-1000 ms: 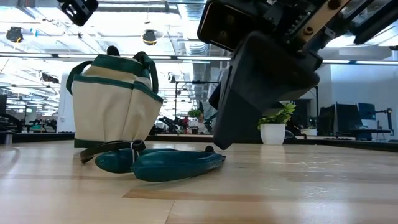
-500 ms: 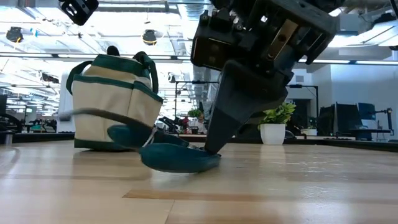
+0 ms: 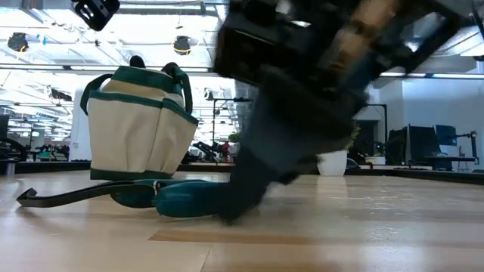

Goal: Pick & Place Garden tools in Gardening bag
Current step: Put the green shear scissors into the green gardening bag

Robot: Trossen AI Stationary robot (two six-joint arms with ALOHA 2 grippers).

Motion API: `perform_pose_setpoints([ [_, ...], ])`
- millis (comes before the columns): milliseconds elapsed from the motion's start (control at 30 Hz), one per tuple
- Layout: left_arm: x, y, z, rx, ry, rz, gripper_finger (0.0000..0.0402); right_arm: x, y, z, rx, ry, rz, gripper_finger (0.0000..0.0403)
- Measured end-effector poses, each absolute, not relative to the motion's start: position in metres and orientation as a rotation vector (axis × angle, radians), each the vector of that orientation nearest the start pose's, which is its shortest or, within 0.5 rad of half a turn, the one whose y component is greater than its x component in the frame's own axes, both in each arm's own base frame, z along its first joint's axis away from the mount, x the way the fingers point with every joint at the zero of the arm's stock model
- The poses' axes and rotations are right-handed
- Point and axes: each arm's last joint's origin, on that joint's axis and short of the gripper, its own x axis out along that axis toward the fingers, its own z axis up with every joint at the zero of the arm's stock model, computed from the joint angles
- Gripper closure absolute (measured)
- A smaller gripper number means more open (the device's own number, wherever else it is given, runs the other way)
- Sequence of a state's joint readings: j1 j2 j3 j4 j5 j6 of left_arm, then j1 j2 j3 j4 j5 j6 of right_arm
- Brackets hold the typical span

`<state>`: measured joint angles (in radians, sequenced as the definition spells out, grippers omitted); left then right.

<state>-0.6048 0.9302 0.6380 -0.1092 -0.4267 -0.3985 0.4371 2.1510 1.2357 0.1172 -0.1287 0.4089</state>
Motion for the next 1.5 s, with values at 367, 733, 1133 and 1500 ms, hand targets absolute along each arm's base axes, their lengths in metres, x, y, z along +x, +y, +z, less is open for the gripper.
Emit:
perform_pose_setpoints([
  [367,0.172,-0.104,0.265,-0.194,0.379,-0.103,0.0400,0.406,0.179,0.098,0.193,0.831,0.230,0.0403],
  [733,0.172,-0.104,0.265,-0.194,0.379,-0.104,0.0400,0.411,0.157,0.099,0.145,0.844,0.093,0.0403],
  [1133,0.172,-0.104,0.265,-0.195,0.380,-0.106,0.0400,0.414,0.138,0.096,0.077,0.881,0.064,0.0403],
  [1500,0.172,-0.104,0.265,-0.195,0.379,-0.103,0.0400,0.402,0.121,0.111,-0.042,0.965,-0.029,0.0403],
])
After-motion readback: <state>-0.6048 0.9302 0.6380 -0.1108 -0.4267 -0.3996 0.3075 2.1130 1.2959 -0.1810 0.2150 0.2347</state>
